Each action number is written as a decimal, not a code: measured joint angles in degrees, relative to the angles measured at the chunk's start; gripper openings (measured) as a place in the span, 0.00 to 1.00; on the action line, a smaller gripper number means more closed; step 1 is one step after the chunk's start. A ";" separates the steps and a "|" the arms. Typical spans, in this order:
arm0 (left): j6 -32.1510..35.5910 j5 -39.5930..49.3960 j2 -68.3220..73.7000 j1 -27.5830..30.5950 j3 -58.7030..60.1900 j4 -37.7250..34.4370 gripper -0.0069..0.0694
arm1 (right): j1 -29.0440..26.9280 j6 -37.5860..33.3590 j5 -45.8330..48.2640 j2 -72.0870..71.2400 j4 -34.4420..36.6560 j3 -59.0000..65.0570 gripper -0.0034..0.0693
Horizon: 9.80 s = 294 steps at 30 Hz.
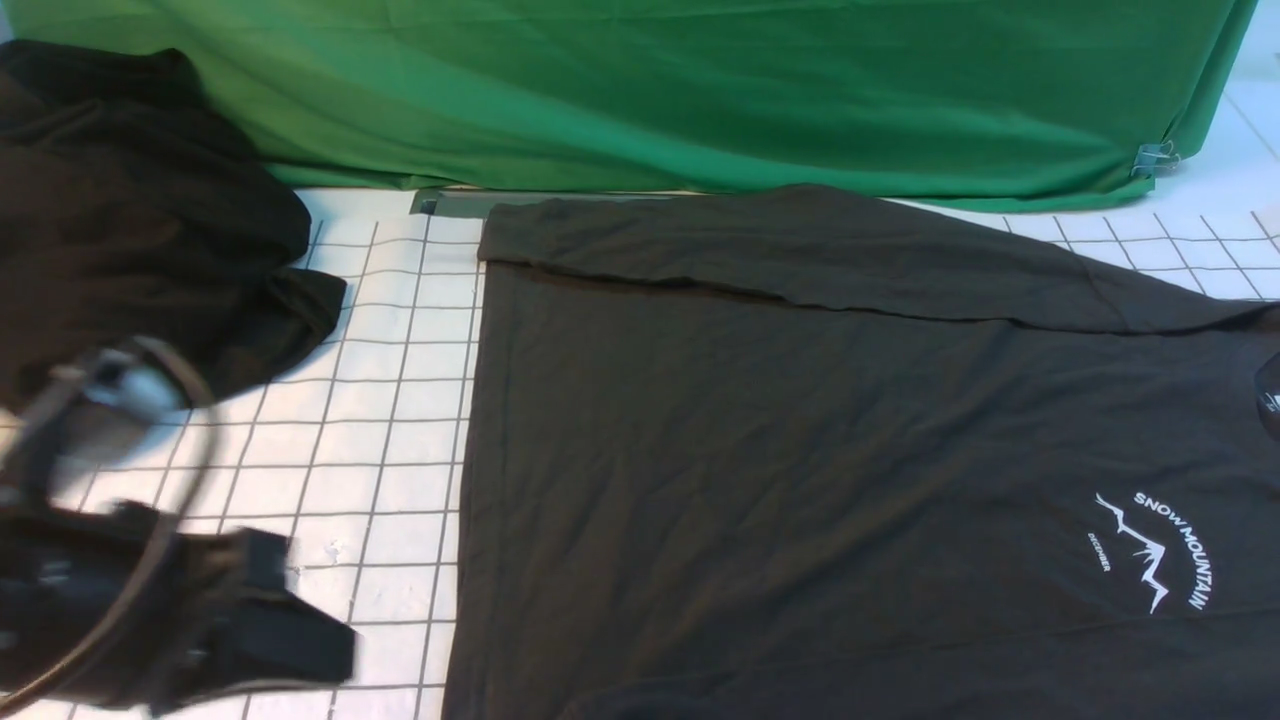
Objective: Fold a long-sleeved shirt over a white checkered tablecloth.
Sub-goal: 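Grasp the left edge of the dark T-shirt lying flat on the table, then fold the left side of the black T-shirt inward over its body, then grab the top left corner of the dark shirt with the left gripper, then fold the left side of the dark shirt inward over its body with the left gripper, then grasp the near edge of the shirt at its hem and shoulder corners, then fold the black garment in half by bringing its near edge over to the far edge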
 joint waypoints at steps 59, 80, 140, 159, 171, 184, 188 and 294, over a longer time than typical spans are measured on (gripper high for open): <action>-22.60 -18.62 34.02 -31.30 -12.18 22.28 0.43 | 0.12 -10.20 22.61 21.08 -2.13 -6.17 0.20; -21.10 -10.84 22.46 -23.79 -31.24 19.83 0.12 | 0.12 -10.20 22.61 21.08 -2.09 -6.17 0.25; -28.11 -30.54 78.90 -8.07 -77.06 -5.27 0.12 | 0.12 -7.42 19.84 21.08 -2.01 -6.17 0.32; -33.63 -13.73 40.90 -22.42 -49.35 20.47 0.10 | 0.12 -7.42 19.84 21.08 -2.01 -6.17 0.35; -33.70 -32.19 34.03 -27.86 -20.05 22.53 0.21 | 0.12 -7.42 19.84 21.08 -2.01 -6.17 0.37; -38.86 -8.32 22.38 -27.05 -26.50 34.23 0.72 | 0.12 -7.42 18.96 21.08 -2.01 -6.17 0.37; -43.15 -6.61 20.24 -29.70 -17.75 34.33 0.73 | 0.12 -7.42 18.96 21.08 -2.01 -6.17 0.37; -23.71 -16.06 36.67 -11.60 -40.95 15.27 0.10 | 13.94 -5.81 14.96 77.66 -22.36 -39.74 0.06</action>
